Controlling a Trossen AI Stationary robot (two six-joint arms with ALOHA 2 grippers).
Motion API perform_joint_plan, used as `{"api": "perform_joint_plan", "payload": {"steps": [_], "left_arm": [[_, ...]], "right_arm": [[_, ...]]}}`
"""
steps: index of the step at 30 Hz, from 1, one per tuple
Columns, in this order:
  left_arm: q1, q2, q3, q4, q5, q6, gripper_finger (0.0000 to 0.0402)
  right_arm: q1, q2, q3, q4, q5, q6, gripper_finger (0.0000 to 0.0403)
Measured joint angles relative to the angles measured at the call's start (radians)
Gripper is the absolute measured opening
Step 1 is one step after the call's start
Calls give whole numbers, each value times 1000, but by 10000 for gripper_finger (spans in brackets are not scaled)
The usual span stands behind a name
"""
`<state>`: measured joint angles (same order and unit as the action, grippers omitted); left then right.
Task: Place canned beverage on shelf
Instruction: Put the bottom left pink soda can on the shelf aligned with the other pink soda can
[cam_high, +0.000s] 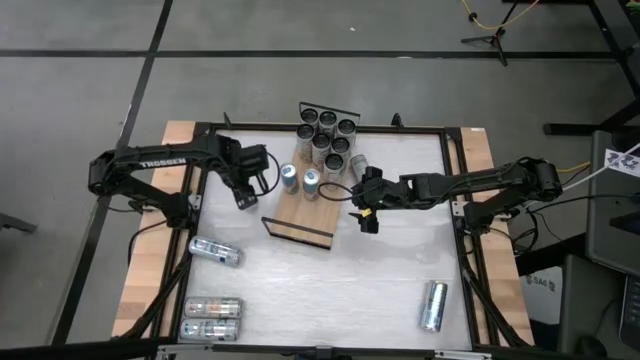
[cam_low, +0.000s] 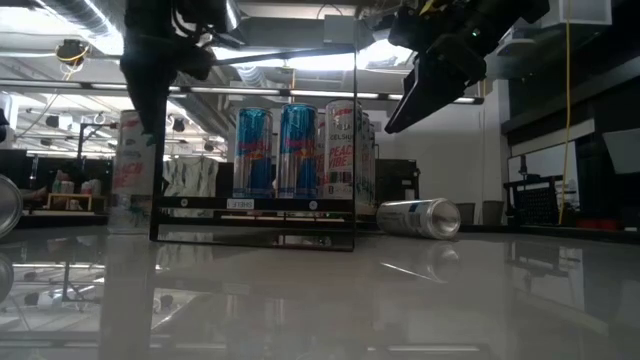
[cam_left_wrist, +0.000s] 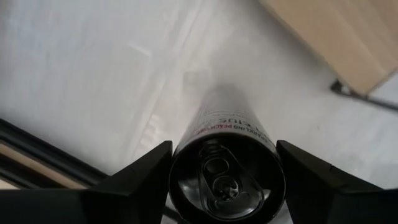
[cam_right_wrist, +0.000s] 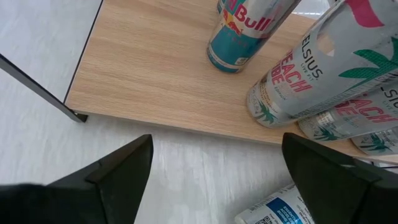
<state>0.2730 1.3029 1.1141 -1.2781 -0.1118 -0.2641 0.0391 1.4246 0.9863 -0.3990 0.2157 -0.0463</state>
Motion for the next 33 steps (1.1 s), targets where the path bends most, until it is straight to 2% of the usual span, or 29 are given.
{"api": "perform_joint_plan", "payload": {"steps": [10, 21, 28, 33], "left_arm": [[132, 1, 0, 75, 7, 37, 236], [254, 3, -1, 255, 16, 141, 236], [293, 2, -1, 248, 22, 148, 237], [294, 2, -1, 251, 25, 147, 257]], "right_arm": [[0, 0, 0, 0, 0, 0, 351], [0, 0, 0, 0, 0, 0, 351], [0, 0, 0, 0, 0, 0, 351], [0, 0, 0, 0, 0, 0, 351]]}}
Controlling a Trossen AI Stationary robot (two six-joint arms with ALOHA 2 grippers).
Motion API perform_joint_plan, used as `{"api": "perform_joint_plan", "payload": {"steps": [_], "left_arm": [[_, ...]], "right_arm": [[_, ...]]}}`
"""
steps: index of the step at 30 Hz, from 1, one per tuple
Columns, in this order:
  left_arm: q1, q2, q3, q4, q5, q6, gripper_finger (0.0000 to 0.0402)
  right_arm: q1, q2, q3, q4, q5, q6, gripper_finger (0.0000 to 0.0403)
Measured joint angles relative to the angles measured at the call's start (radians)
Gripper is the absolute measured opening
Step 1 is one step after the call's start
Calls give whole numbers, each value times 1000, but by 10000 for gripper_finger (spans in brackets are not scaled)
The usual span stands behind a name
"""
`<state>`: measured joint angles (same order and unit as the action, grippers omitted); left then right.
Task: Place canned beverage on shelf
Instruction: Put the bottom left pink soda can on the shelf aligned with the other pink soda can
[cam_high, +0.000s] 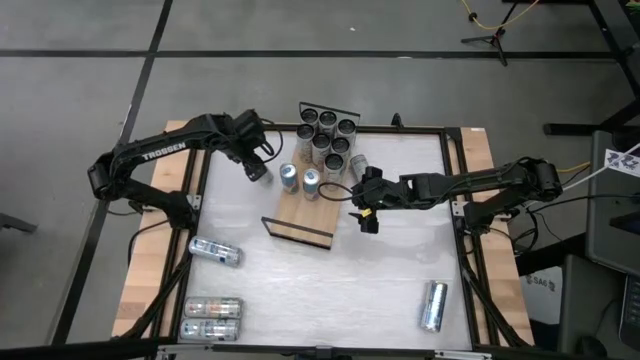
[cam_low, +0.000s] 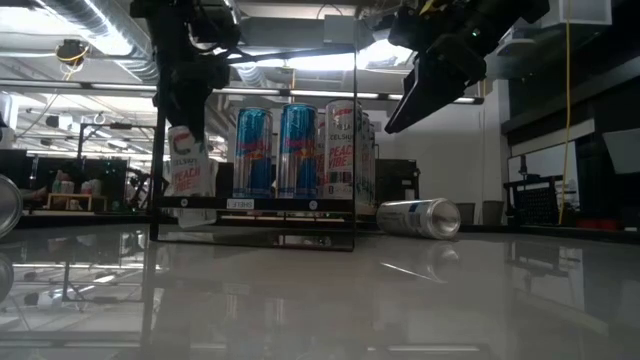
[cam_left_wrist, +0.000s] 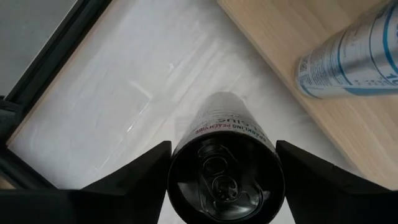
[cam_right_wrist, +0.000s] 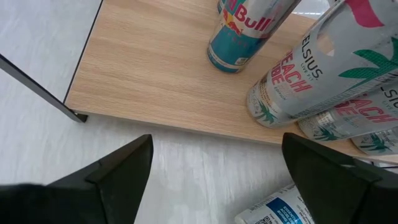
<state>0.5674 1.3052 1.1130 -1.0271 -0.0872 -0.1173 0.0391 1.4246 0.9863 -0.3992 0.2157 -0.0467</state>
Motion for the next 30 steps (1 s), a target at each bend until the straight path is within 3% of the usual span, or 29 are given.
{"api": "perform_joint_plan", "payload": {"steps": [7, 30], "left_arm": [[0, -3, 0, 5, 0, -3, 284], [0, -41, 0, 64, 0, 41, 286]], "right_arm": [[0, 0, 0, 0, 0, 0, 351], [0, 0, 0, 0, 0, 0, 351]]}}
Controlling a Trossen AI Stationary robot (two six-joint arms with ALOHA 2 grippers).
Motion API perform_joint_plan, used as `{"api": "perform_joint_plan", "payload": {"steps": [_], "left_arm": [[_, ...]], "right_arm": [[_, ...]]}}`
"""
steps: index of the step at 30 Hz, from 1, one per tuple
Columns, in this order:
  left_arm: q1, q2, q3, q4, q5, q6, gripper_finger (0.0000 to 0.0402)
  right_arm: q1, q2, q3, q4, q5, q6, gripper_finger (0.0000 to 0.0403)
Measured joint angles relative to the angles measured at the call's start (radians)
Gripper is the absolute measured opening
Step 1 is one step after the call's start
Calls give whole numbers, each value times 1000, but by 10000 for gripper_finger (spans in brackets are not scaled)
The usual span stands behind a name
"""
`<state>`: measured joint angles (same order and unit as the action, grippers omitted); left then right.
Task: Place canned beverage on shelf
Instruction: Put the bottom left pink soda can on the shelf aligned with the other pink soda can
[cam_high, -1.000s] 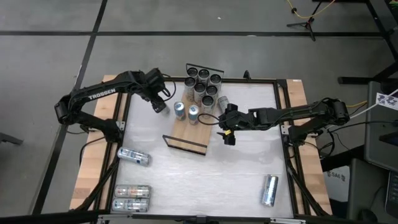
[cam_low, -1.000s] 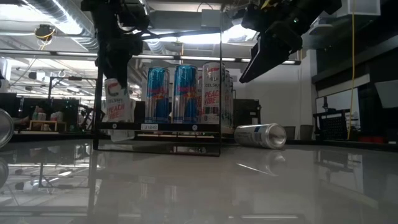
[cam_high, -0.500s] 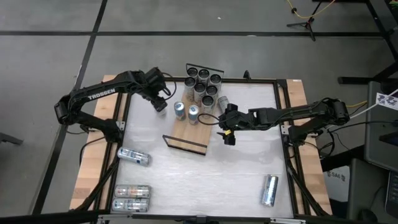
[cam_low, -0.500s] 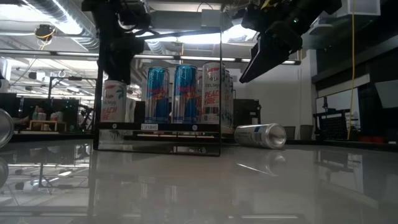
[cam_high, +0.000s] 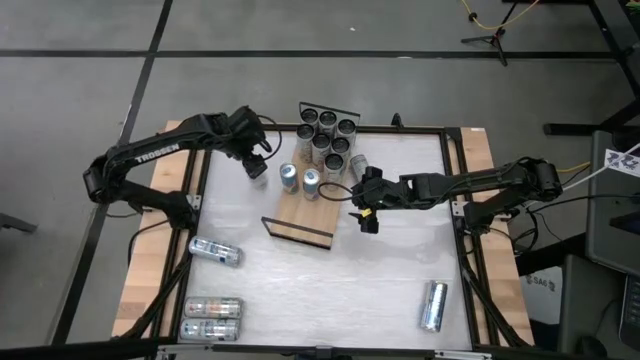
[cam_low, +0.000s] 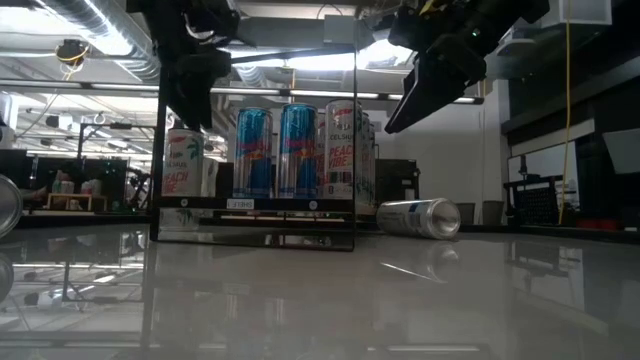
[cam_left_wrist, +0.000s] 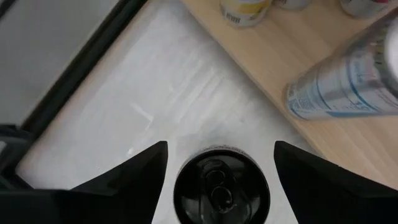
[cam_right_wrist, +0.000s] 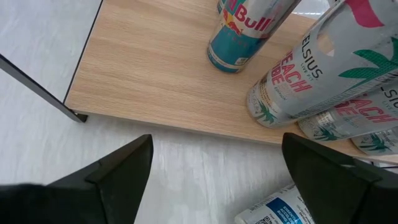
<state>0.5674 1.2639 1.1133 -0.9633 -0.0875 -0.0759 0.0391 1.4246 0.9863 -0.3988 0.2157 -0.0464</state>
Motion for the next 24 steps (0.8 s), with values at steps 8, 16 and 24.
{"api": "perform_joint_plan", "payload": {"steps": [8, 16, 24], "left_arm": [[0, -101, 0, -25, -17, 121, 287], [0, -203, 1, -98, -208, 92, 287], [0, -233, 1, -166, -236, 85, 287]], "right_arm": [[0, 0, 0, 0, 0, 0, 351], [0, 0, 0, 0, 0, 0, 351], [0, 0, 0, 0, 0, 0, 351]]}}
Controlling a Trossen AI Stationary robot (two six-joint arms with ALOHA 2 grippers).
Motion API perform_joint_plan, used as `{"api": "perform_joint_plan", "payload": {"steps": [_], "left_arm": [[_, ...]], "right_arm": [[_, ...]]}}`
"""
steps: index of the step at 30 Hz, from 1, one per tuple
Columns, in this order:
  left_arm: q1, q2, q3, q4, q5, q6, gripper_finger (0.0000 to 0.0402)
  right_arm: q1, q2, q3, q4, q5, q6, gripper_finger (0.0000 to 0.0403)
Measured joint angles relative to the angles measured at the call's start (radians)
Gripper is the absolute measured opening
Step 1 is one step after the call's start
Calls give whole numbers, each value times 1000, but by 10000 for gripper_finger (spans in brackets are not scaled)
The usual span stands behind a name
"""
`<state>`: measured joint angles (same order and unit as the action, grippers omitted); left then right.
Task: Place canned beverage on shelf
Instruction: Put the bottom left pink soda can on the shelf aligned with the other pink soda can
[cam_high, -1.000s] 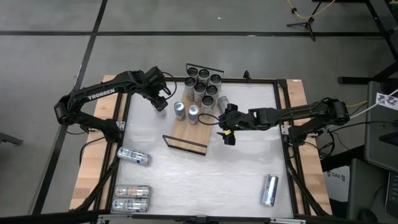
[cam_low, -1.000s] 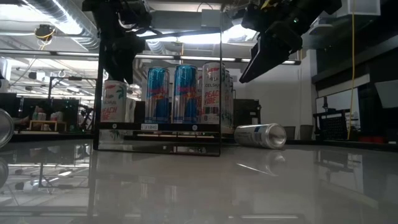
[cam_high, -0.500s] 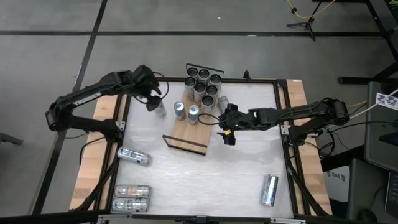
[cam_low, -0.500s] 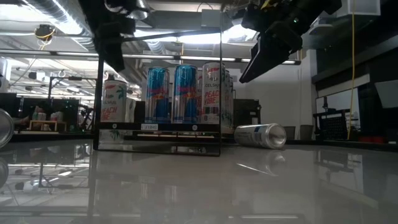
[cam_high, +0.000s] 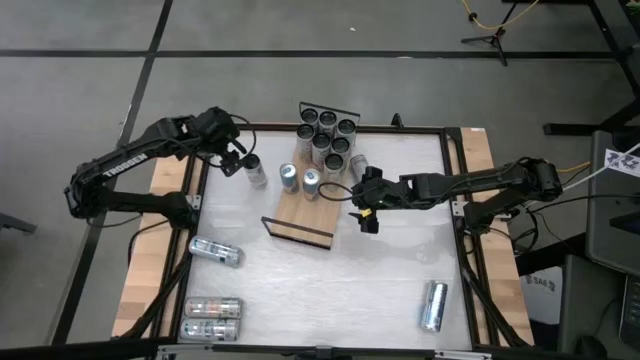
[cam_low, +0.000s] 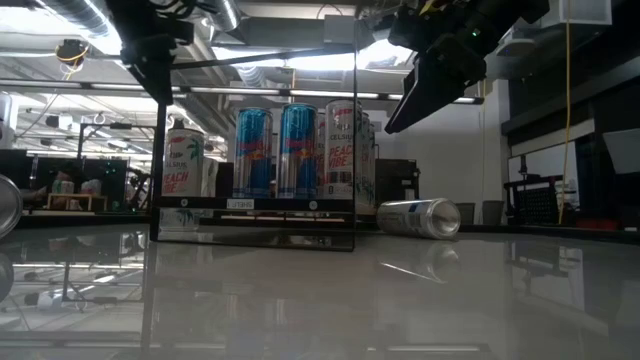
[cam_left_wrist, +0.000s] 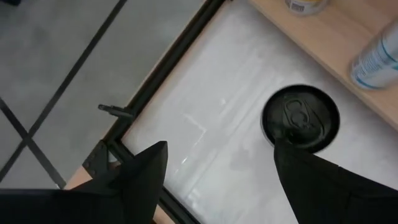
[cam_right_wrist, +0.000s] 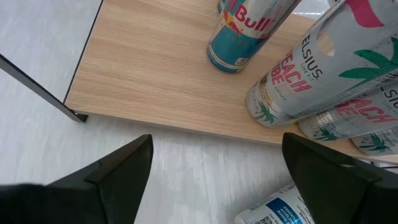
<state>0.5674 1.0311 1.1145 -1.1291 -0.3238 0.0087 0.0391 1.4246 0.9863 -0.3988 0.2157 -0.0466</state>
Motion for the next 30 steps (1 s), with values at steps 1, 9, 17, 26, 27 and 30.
{"api": "perform_joint_plan", "payload": {"steps": [1, 9, 17, 26, 27, 30], "left_arm": [[0, 0, 0, -6, 6, 0, 287], [0, 0, 0, -17, 81, 26, 331], [0, 2, 0, -119, 80, 70, 380], [0, 2, -130, -18, 116, 240, 382], [0, 2, -157, 12, 116, 262, 382], [0, 3, -232, 106, 117, 300, 382]], "right_arm": [[0, 0, 0, 0, 0, 0, 351], [0, 0, 0, 0, 0, 0, 351], [0, 0, 0, 0, 0, 0, 351], [0, 0, 0, 0, 0, 0, 351], [0, 0, 0, 0, 0, 0, 351], [0, 0, 0, 0, 0, 0, 351]]}}
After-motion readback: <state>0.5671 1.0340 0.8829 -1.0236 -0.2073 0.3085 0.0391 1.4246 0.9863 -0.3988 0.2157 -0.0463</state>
